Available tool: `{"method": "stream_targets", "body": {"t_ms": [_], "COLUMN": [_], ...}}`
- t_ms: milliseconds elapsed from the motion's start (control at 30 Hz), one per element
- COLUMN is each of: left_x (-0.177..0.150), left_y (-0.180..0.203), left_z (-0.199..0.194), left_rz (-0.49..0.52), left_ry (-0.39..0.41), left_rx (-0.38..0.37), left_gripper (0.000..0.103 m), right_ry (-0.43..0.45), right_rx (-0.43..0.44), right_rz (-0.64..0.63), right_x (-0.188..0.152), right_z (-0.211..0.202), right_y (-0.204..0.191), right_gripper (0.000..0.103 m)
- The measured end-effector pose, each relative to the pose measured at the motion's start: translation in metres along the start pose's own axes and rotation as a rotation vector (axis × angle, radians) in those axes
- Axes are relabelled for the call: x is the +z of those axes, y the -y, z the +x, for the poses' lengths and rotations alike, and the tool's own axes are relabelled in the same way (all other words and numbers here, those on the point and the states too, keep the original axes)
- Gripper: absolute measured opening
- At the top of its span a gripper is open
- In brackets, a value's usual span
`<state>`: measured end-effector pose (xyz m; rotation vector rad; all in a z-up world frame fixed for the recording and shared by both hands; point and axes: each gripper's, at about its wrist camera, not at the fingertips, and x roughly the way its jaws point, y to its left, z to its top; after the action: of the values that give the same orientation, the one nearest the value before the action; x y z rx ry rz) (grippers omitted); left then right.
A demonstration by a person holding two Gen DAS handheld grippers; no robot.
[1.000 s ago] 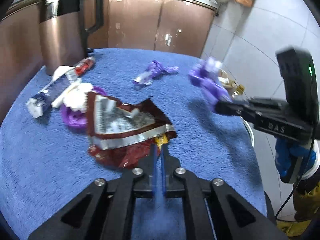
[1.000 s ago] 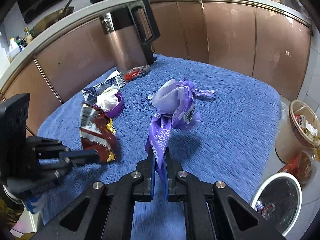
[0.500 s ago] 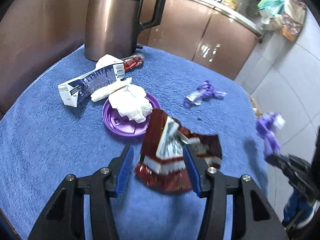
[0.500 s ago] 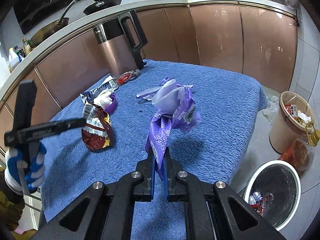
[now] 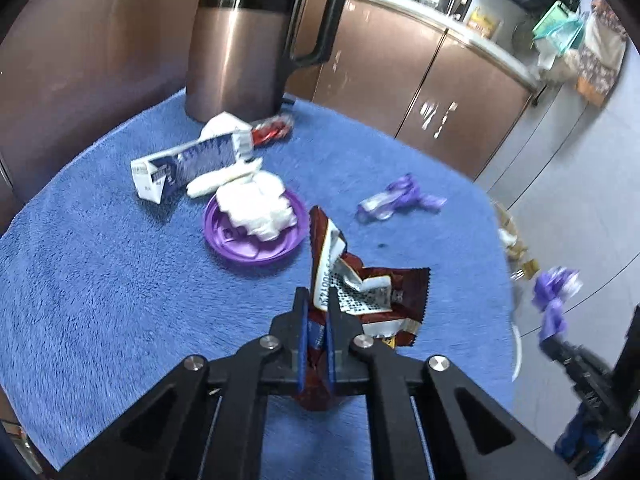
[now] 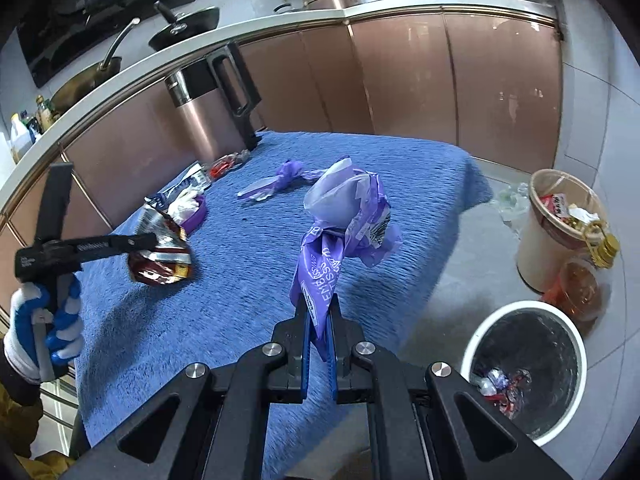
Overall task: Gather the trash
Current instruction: 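Carry the chip bag with the left tool over the bin while the right carries the purple wrapper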
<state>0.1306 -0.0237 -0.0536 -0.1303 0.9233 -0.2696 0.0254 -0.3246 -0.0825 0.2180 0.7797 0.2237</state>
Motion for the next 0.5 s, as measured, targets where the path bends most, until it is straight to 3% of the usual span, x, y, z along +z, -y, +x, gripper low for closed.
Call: {"method": "stream_targets", "body": {"t_ms": [233, 500], "left_x": [0.002, -0.002], "left_y": [0.071, 0.182], "left_z": [-0.021, 0.012], "left_rz": [0.078, 0.236], "left_ry": [0.028, -0.028], "left_rx": [-0.127, -0.246], "left_gripper": [0.006, 0.006], "right_ry": [0.026, 0.032], "right_rx": [-0.069, -0.223], "right_rz": [0.117, 0.253], "right_x": [-0.018, -0.041], "right_z": [-0.025, -0.047], "right_y": [0.048, 0.113], "right_gripper": [0.007, 0.007]}}
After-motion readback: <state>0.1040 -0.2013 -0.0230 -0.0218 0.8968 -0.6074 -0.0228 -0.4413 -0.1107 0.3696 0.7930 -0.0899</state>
